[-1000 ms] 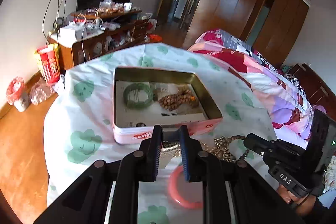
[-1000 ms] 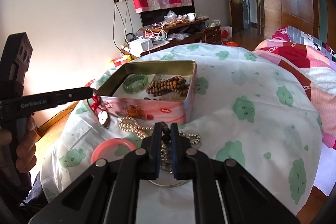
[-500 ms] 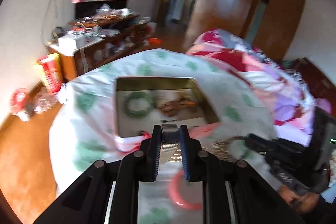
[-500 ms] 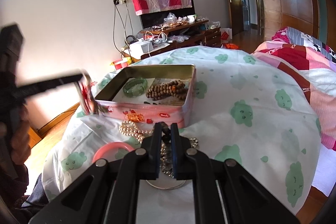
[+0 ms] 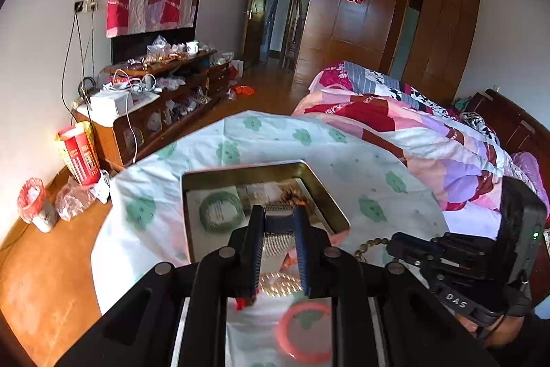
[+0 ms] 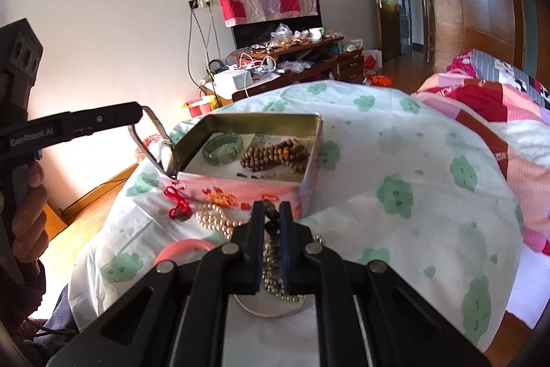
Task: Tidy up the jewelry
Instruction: 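Carry the watch with the left tool while the right tool carries the chain over the tin, then open the left tool to drop the watch in the tin while the right tool releases the chain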
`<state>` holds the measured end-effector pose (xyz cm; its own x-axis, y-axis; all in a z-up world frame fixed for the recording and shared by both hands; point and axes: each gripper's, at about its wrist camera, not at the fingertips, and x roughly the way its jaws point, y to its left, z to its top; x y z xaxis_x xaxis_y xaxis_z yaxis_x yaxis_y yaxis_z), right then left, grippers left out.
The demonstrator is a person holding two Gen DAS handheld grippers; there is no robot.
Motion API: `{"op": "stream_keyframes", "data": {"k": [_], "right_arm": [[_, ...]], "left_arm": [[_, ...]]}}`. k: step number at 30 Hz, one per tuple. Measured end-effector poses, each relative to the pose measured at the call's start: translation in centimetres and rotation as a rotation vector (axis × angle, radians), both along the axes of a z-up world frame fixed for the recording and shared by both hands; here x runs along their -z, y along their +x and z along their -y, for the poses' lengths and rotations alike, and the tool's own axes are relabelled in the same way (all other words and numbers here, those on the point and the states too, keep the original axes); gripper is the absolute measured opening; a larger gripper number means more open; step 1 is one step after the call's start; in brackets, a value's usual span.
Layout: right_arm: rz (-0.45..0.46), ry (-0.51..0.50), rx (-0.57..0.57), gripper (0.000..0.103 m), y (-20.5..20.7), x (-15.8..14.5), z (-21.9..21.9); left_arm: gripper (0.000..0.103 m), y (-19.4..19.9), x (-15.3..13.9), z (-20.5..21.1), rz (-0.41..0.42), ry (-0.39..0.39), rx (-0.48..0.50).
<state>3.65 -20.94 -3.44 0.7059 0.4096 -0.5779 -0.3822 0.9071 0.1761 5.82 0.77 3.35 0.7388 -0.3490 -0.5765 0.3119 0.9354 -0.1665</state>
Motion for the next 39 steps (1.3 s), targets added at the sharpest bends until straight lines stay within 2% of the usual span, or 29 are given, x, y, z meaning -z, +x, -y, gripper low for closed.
{"op": "stream_keyframes", "data": {"k": [7, 12, 16, 20, 27, 36, 37, 38, 39], "right_arm": [[0.052, -0.007, -0.027, 0.01, 1.7, -3.1, -0.4], [0.099, -0.029, -0.042, 0.01, 3.6, -5.1, -1.4], [0.096, -0.018, -0.048, 0.01, 5.6, -5.6, -1.8], [0.076, -0.032, -0.051, 0.01, 7.7, -4.9, -2.6], [-0.007, -0.057, -0.057, 0.01, 10.4, -1.8, -3.5], [-0.047, -0.094, -0.037, 0.011, 11.1, 0.4, -3.7], [-0.048, -0.094, -0.035, 0.011, 11.1, 0.5, -3.7], [-0.051, -0.095, -0.034, 0.011, 11.1, 0.5, -3.7], [-0.056, -0.098, -0.032, 0.014, 11.0, 0.6, -3.7]], "left_arm": [[0.017, 2.0, -1.2, -0.5, 0.041, 0.042, -0.024], [0.017, 3.7, -1.1, -1.1, 0.048, 0.06, -0.037], [0.017, 5.4, -0.4, -1.4, 0.037, 0.078, -0.05], [0.017, 7.0, 0.8, -1.5, 0.011, 0.085, -0.052], [0.017, 8.7, 3.5, -0.9, -0.048, 0.119, -0.044], [0.018, 9.3, 5.2, 0.2, -0.085, 0.158, -0.018], [0.024, 9.2, 5.2, 0.4, -0.083, 0.161, -0.016], [0.041, 9.1, 5.2, 0.5, -0.082, 0.159, -0.014], [0.05, 8.9, 5.1, 0.5, -0.075, 0.161, -0.024]]}}
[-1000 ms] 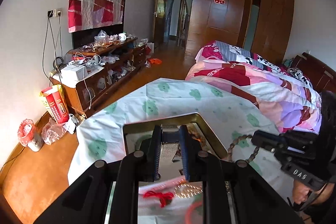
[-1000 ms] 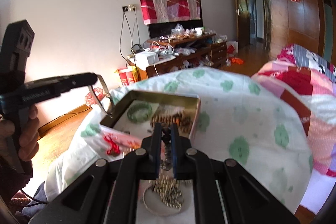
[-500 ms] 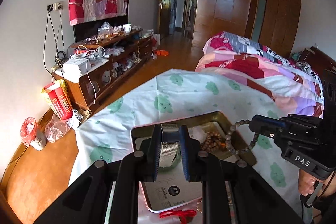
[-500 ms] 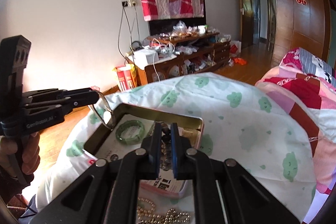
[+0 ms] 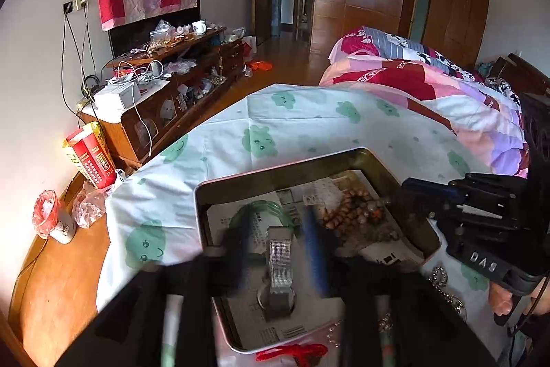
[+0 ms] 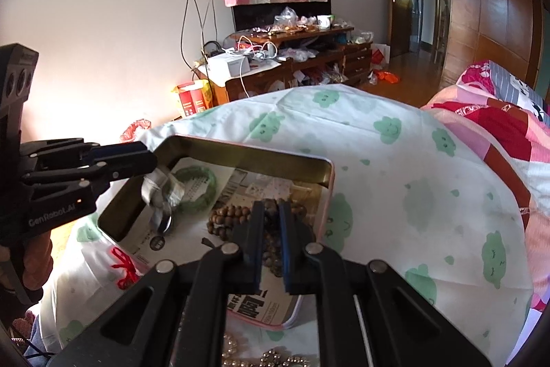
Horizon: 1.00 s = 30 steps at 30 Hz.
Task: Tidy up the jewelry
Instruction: 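Open the left tool to drop the watch in the tin while the right tool releases the chain, then withdraw both tools from the tin back toward the remaining jewelry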
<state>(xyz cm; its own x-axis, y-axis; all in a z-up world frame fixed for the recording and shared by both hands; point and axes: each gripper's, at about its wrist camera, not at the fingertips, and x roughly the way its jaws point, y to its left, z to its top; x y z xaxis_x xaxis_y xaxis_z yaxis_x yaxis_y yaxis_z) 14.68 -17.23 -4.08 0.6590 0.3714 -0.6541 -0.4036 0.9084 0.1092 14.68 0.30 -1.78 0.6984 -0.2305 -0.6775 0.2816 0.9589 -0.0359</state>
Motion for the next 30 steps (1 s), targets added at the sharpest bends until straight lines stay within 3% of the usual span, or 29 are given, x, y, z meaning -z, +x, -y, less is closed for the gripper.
{"op": "stream_keyframes", "data": {"k": [2, 3, 4, 10, 19, 30], "right_arm": [[0.001, -0.003, 0.005, 0.031, -0.3, 0.1, 0.0], [0.003, -0.002, 0.008, 0.047, -0.3, 0.1, -0.1], [0.006, 0.004, 0.013, 0.055, -0.5, 0.0, 0.0], [0.023, 0.017, 0.029, 0.055, -1.9, -0.5, 0.5], [0.021, 0.025, 0.044, 0.055, -4.2, -0.4, 1.3], [0.0, 0.044, 0.064, 0.055, -7.5, 0.7, 2.4]], "left_arm": [[0.071, -0.6, -0.3, -0.1, 0.036, 0.005, -0.025], [0.074, -0.8, -0.5, -0.2, 0.044, 0.006, -0.036], [0.075, -0.9, -0.6, -0.4, 0.043, 0.002, -0.043], [0.075, -2.4, -0.7, -2.1, 0.035, -0.03, -0.093], [0.075, -6.3, 0.0, -3.0, 0.043, 0.002, -0.175], [0.075, -8.9, 2.3, -1.8, -0.027, 0.007, -0.189]]}}
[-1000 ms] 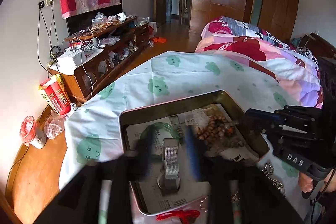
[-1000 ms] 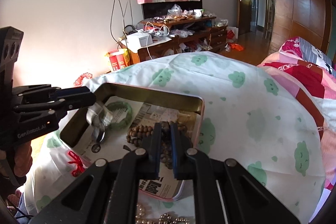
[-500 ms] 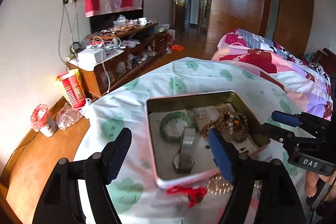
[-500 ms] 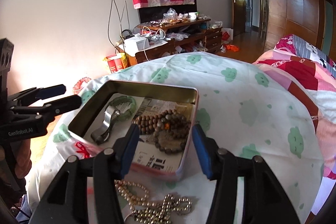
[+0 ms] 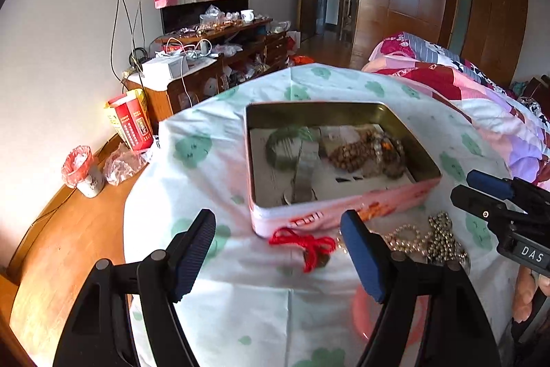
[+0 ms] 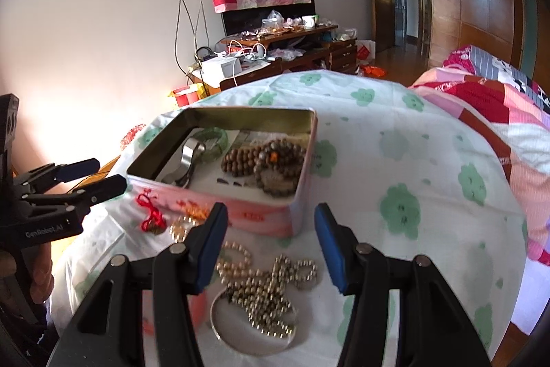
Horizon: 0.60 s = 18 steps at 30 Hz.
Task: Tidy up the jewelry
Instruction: 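Withdraw both tools from the tin back toward the remaining jewelry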
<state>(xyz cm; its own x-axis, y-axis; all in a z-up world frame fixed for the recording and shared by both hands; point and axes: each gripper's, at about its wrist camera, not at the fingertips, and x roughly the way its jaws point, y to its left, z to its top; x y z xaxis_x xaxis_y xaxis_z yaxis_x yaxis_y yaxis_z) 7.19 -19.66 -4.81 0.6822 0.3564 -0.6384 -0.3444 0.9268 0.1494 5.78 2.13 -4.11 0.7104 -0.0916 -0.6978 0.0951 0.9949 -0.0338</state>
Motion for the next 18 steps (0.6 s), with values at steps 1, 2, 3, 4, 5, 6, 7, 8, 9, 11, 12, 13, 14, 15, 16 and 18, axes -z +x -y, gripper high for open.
{"op": "stream_keyframes", "data": {"k": [1, 2, 3, 4, 5, 6, 7, 8, 9, 11, 12, 13, 14, 15, 16, 18], "right_arm": [[-0.005, 0.002, 0.002, 0.055, -0.2, 0.2, 0.1], [-0.008, 0.003, 0.005, 0.055, -0.4, 0.4, 0.2], [-0.01, 0.005, 0.008, 0.055, -0.5, 0.5, 0.3], [-0.014, 0.008, 0.012, 0.055, -0.6, 0.6, 0.5], [-0.018, 0.01, 0.016, 0.055, -0.7, 0.7, 0.6], [-0.019, 0.011, 0.019, 0.055, -0.8, 0.8, 0.7], [-0.021, 0.012, 0.023, 0.055, -0.9, 0.9, 0.8], [-0.023, 0.012, 0.027, 0.055, -1.0, 1.0, 0.9], [-0.024, 0.011, 0.028, 0.055, -1.1, 1.1, 0.9], [-0.026, 0.009, 0.034, 0.055, -1.5, 1.3, 1.2], [-0.027, 0.008, 0.036, 0.055, -1.7, 1.4, 1.3], [-0.028, 0.007, 0.04, 0.055, -1.9, 1.5, 1.4], [-0.029, 0.008, 0.044, 0.056, -2.1, 1.5, 1.5], [-0.029, 0.009, 0.048, 0.056, -2.3, 1.6, 1.7], [-0.03, 0.01, 0.051, 0.057, -2.5, 1.7, 1.8], [-0.029, 0.011, 0.058, 0.058, -2.7, 1.8, 1.9]], "left_arm": [[0.075, -0.1, 0.1, 0.1, -0.004, -0.001, 0.0], [0.075, -0.2, 0.2, 0.1, -0.006, -0.001, -0.001], [0.075, -0.3, 0.3, 0.2, -0.011, 0.0, -0.002], [0.075, -0.3, 0.4, 0.2, -0.014, -0.001, 0.0], [0.075, -0.4, 0.5, 0.3, -0.018, -0.001, 0.0], [0.075, -0.5, 0.7, 0.3, -0.022, 0.001, -0.003], [0.075, -0.6, 0.8, 0.3, -0.029, 0.001, -0.004], [0.075, -0.7, 1.0, 0.3, -0.034, -0.002, -0.005], [0.075, -0.7, 1.2, 0.3, -0.04, -0.005, -0.008], [0.075, -0.9, 1.7, 0.1, -0.056, -0.013, -0.02], [0.075, -1.0, 1.8, 0.1, -0.06, -0.017, -0.023], [0.075, -1.1, 2.0, -0.1, -0.066, -0.022, -0.026], [0.075, -1.2, 2.2, -0.1, -0.073, -0.027, -0.03], [0.075, -1.3, 2.4, -0.2, -0.078, -0.032, -0.032], [0.075, -1.4, 2.6, -0.2, -0.081, -0.034, -0.033], [0.075, -1.4, 2.9, -0.1, -0.088, -0.04, -0.03]]}}
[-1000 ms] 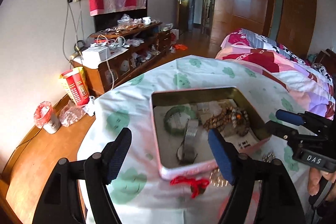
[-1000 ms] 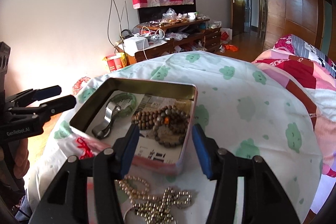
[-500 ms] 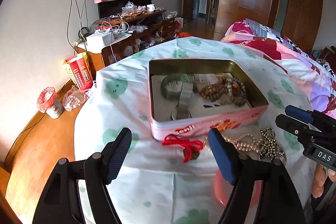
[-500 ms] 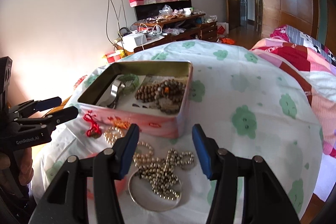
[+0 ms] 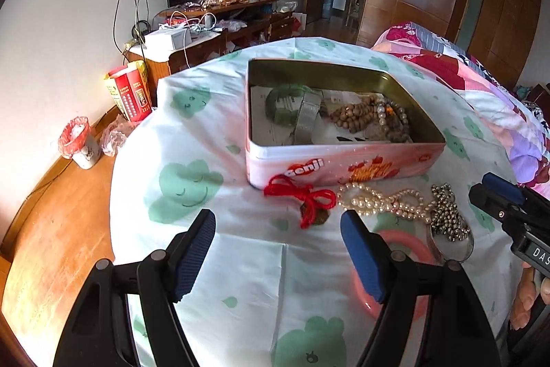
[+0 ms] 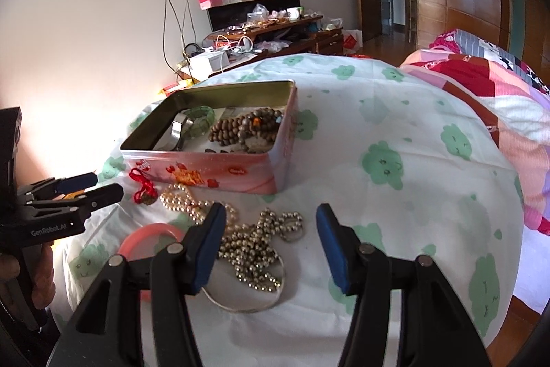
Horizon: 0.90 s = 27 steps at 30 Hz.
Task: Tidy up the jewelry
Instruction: 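Withdraw both tools from the tin back toward the remaining jewelry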
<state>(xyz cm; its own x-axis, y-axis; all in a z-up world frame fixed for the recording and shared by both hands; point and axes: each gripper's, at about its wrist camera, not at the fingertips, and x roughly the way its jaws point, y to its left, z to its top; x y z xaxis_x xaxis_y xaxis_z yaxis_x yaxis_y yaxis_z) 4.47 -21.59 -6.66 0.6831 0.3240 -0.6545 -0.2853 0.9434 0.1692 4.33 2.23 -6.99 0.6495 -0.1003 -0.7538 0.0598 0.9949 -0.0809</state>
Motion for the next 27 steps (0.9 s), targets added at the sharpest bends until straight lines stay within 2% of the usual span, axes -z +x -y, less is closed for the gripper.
{"op": "stream_keyframes", "data": {"k": [8, 10, 12, 13, 15, 16, 17, 27], "right_arm": [[-0.009, -0.002, -0.003, 0.059, -0.1, 0.6, -0.3], [-0.015, 0.0, -0.002, 0.059, -0.1, 0.9, -0.3], [-0.021, 0.001, 0.0, 0.059, -0.1, 1.0, -0.2], [-0.02, 0.001, 0.002, 0.059, -0.1, 1.0, -0.1], [-0.018, 0.001, 0.007, 0.059, -0.1, 0.9, 0.0], [-0.017, 0.003, 0.012, 0.059, -0.1, 0.9, 0.2], [-0.015, 0.003, 0.016, 0.059, -0.1, 0.9, 0.3], [-0.024, -0.007, 0.014, 0.058, -1.0, 1.2, 0.7]], "left_arm": [[0.075, 1.4, 0.9, 0.6, -0.035, -0.025, 0.015], [0.075, 1.9, 1.2, 0.9, -0.037, -0.011, 0.02], [0.07, 2.1, 1.4, 1.2, -0.035, 0.008, 0.019], [0.064, 2.2, 1.4, 1.2, -0.029, 0.022, 0.015], [0.03, 2.1, 1.4, 1.1, -0.032, 0.01, 0.034], [0.0, 2.2, 1.7, 1.0, -0.055, -0.017, 0.05], [0.0, 2.2, 1.8, 0.8, -0.066, -0.036, 0.054], [0.0, -0.4, -0.8, -0.1, 0.025, -0.064, 0.074]]}}
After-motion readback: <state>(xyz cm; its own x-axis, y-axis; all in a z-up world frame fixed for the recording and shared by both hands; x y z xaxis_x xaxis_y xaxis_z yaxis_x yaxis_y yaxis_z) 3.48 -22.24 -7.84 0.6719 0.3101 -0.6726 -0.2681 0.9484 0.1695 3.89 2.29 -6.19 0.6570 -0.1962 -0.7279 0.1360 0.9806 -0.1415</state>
